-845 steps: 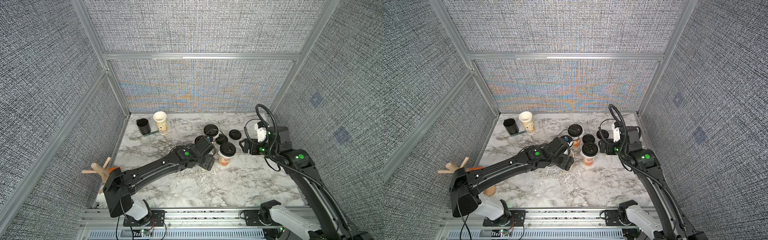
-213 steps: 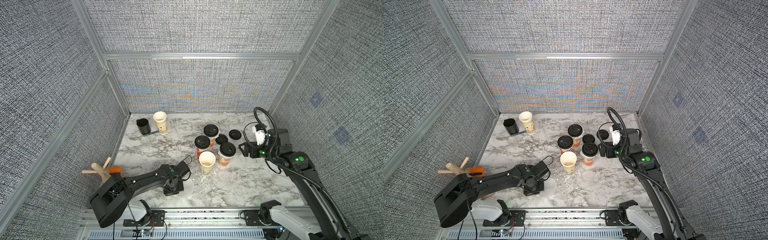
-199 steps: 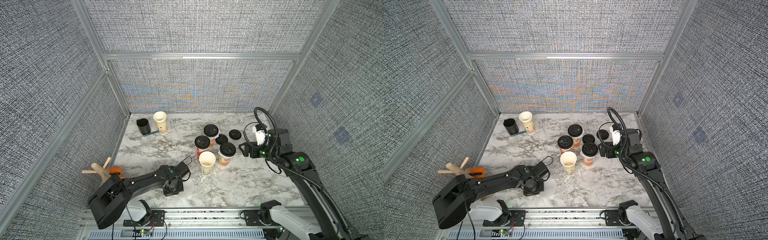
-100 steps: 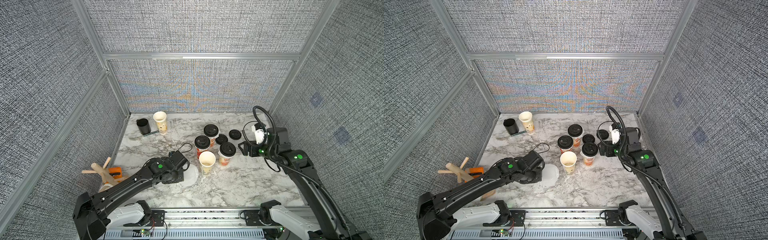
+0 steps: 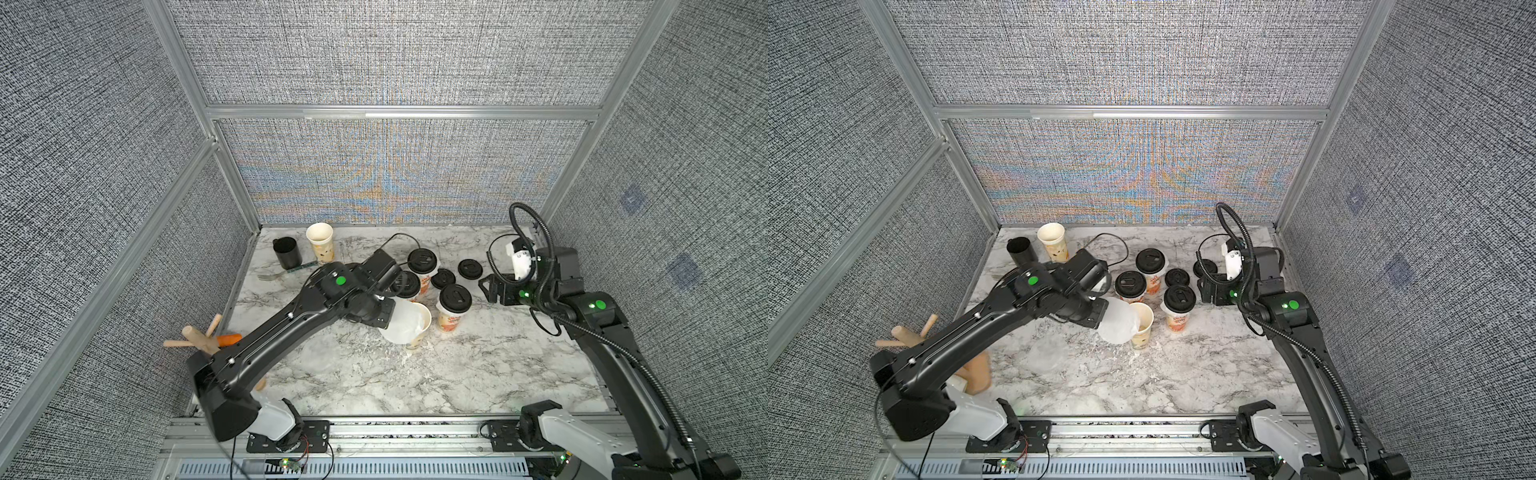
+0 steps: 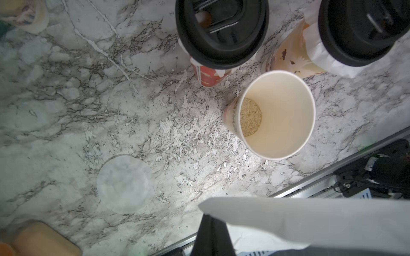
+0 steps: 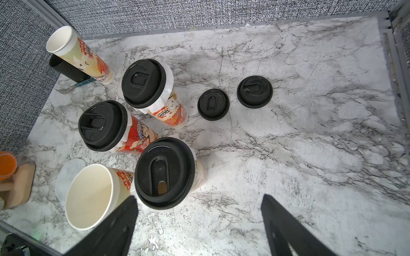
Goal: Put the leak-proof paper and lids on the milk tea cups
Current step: Place the leak-proof paper at the cup.
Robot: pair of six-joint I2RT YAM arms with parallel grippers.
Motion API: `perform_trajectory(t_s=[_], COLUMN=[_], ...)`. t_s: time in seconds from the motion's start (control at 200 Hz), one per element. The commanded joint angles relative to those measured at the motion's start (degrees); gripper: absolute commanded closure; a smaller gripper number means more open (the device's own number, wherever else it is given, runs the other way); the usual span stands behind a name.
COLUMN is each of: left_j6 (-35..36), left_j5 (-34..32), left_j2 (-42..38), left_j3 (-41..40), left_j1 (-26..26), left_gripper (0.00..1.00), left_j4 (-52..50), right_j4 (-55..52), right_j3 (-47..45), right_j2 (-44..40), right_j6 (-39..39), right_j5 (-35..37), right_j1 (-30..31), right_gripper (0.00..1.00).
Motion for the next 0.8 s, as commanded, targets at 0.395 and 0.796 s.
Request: perform_trajectory(t_s=[0.395,0.796], left_j6=[10.0,11.4], left_j5=[0.4,1.2], left_j2=[21.4,27.3], left_j3=[20.2,26.6], left_j1=[0.0,0.0], left_gripper=[1.0,1.0], left_j4=[-17.3,-18.3], right_j4=[0.4,0.5], right_j3=[0.0,-0.3], right_j2=[-0.1,0.6], right_j6=[-1.6,-2.3], right_j5=[-0.7,-0.9], right_j1=[-0.8,-1.2], right_gripper=[0.11,0.11])
